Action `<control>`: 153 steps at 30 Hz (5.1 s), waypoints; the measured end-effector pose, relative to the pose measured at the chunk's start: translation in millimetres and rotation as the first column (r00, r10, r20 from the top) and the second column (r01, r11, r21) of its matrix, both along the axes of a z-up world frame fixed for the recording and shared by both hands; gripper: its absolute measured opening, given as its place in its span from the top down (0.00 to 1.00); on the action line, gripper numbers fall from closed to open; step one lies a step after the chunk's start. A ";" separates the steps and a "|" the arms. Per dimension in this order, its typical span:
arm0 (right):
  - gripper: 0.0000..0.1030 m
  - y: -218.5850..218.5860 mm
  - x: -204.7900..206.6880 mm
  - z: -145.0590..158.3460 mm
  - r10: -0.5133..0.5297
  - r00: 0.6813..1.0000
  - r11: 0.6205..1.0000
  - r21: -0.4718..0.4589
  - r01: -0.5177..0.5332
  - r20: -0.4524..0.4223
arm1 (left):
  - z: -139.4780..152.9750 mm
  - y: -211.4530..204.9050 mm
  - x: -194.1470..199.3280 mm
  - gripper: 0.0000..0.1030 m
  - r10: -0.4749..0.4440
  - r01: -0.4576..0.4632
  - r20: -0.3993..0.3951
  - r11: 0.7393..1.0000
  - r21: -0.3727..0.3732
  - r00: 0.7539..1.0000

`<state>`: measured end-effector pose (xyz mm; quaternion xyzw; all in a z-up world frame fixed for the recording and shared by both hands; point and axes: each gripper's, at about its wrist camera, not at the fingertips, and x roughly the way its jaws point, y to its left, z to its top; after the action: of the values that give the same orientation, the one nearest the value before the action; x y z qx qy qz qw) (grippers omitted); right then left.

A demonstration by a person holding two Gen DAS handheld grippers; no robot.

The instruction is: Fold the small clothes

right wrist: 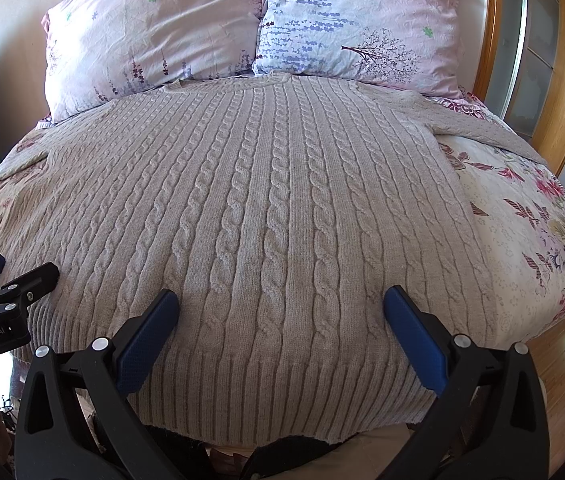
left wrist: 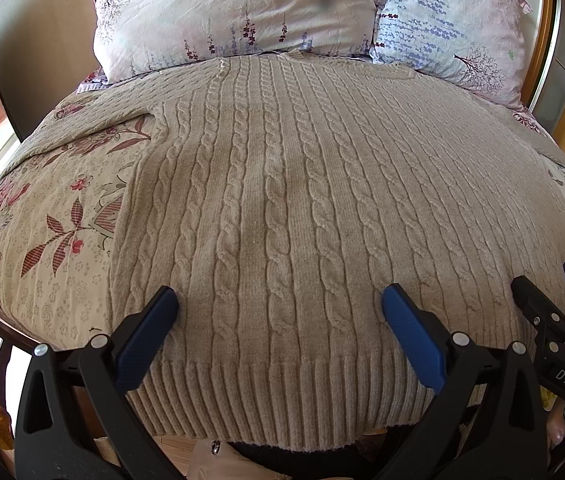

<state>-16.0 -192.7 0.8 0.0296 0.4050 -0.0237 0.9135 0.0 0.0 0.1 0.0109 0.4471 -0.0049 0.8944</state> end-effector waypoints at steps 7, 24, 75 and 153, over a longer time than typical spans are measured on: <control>0.01 -0.1 -0.1 -0.1 0.000 1.000 1.000 0.000 0.000 0.000 | 0.0 0.0 0.0 0.02 0.000 0.000 0.000 1.000 0.000 1.000; 0.01 -0.4 -0.3 0.1 0.000 1.000 1.000 0.000 0.000 0.000 | 0.1 0.0 0.0 0.02 0.000 0.000 0.001 1.000 0.000 1.000; 0.36 -295.3 136.1 24.4 -0.469 0.880 0.728 0.532 0.433 -0.073 | 36.2 -33.5 125.1 0.02 -0.112 0.120 0.092 0.989 -0.087 0.989; 0.59 -206.4 208.9 2.9 -0.372 0.922 0.667 0.661 0.344 -0.105 | 56.9 64.0 128.2 0.02 -0.059 0.129 0.201 0.925 -0.358 0.978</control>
<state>192.9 -399.2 3.7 0.4336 0.3547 -0.0551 0.8265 128.1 64.0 57.0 -0.1353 0.3513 -0.1306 0.9172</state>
